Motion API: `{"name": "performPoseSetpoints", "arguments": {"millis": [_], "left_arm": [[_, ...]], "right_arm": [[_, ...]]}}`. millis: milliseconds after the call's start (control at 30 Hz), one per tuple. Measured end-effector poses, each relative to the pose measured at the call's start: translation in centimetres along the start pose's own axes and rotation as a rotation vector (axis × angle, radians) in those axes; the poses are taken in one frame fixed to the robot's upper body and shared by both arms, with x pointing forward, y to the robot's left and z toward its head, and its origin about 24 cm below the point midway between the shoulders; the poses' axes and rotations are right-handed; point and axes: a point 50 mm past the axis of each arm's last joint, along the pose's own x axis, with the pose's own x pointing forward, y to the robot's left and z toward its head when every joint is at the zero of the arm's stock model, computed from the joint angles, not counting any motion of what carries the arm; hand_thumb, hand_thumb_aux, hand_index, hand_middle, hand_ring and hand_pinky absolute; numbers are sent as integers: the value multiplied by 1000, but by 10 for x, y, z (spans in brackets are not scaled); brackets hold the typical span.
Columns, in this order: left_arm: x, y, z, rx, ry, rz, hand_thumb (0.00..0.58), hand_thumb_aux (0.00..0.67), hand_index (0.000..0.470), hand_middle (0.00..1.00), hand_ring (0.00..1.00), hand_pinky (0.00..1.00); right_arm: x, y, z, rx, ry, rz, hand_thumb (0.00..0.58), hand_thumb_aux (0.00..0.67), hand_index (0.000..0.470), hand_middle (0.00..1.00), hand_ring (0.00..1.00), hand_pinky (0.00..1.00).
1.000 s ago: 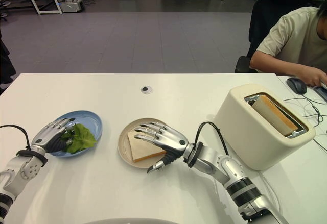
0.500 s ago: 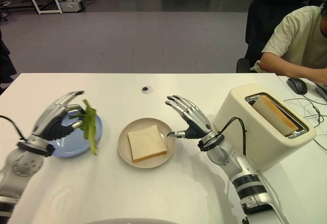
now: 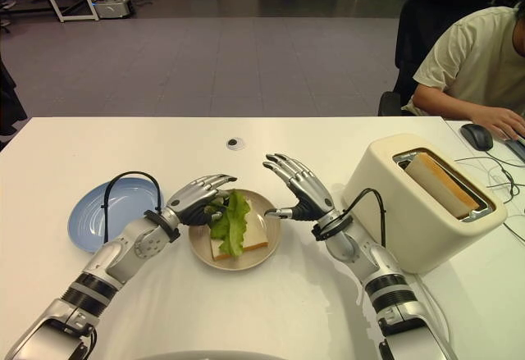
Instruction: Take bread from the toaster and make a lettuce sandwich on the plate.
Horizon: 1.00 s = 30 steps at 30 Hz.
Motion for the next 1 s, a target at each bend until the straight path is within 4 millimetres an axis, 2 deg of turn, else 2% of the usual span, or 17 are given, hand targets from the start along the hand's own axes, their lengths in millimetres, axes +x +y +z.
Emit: {"name": "performPoseSetpoints", "arguments": {"millis": [100, 367, 400, 433, 467, 500, 700, 800, 833, 900, 933, 967, 1000], "left_arm": [[2, -3, 0, 51, 14, -10, 580, 670, 470, 0, 0, 0], [2, 10, -4, 148, 25, 31, 580, 670, 470, 0, 0, 0], [2, 11, -5, 151, 28, 34, 579, 644, 452, 0, 0, 0], [1, 12, -5, 153, 32, 37, 443, 344, 241, 0, 0, 0], [1, 12, -5, 154, 33, 39, 168, 105, 74, 0, 0, 0], [2, 12, -5, 154, 34, 39, 0, 0, 0, 0, 0, 0], [2, 14, -4, 147, 32, 46, 0, 0, 0, 0, 0, 0], [0, 18, -4, 150, 32, 65, 0, 0, 0, 0, 0, 0], [-2, 22, -5, 155, 37, 78, 0, 0, 0, 0, 0, 0], [-6, 29, -7, 157, 41, 98, 0, 0, 0, 0, 0, 0], [-8, 30, -6, 144, 40, 109, 0, 0, 0, 0, 0, 0], [-9, 30, -2, 118, 25, 120, 0, 0, 0, 0, 0, 0], [-10, 30, 0, 105, 16, 127, 0, 0, 0, 0, 0, 0]], "right_arm": [[0, 2, 1, 3, -9, 5, 0, 0, 0, 0, 0, 0], [0, 5, 4, -3, -27, 26, 0, 0, 0, 0, 0, 0], [0, 5, 4, -3, -27, 25, 0, 0, 0, 0, 0, 0], [0, 5, 4, -3, -28, 24, 0, 0, 0, 0, 0, 0], [0, 6, 5, -8, -31, 30, 0, 0, 0, 0, 0, 0], [0, 7, 5, -14, -36, 39, 0, 0, 0, 0, 0, 0], [0, 10, 7, -13, -49, 55, 0, 0, 0, 0, 0, 0], [2, 3, 10, -62, -66, 49, 0, 0, 0, 0, 0, 0], [4, -8, 11, -115, -67, 16, 0, 0, 0, 0, 0, 0], [7, -47, 14, -249, -68, -77, 0, 0, 0, 0, 0, 0], [5, -73, 16, -320, -54, -118, 0, 0, 0, 0, 0, 0], [-1, -108, 16, -406, -15, -155, 0, 0, 0, 0, 0, 0], [-5, -125, 14, -446, 21, -152, 0, 0, 0, 0, 0, 0]]}}
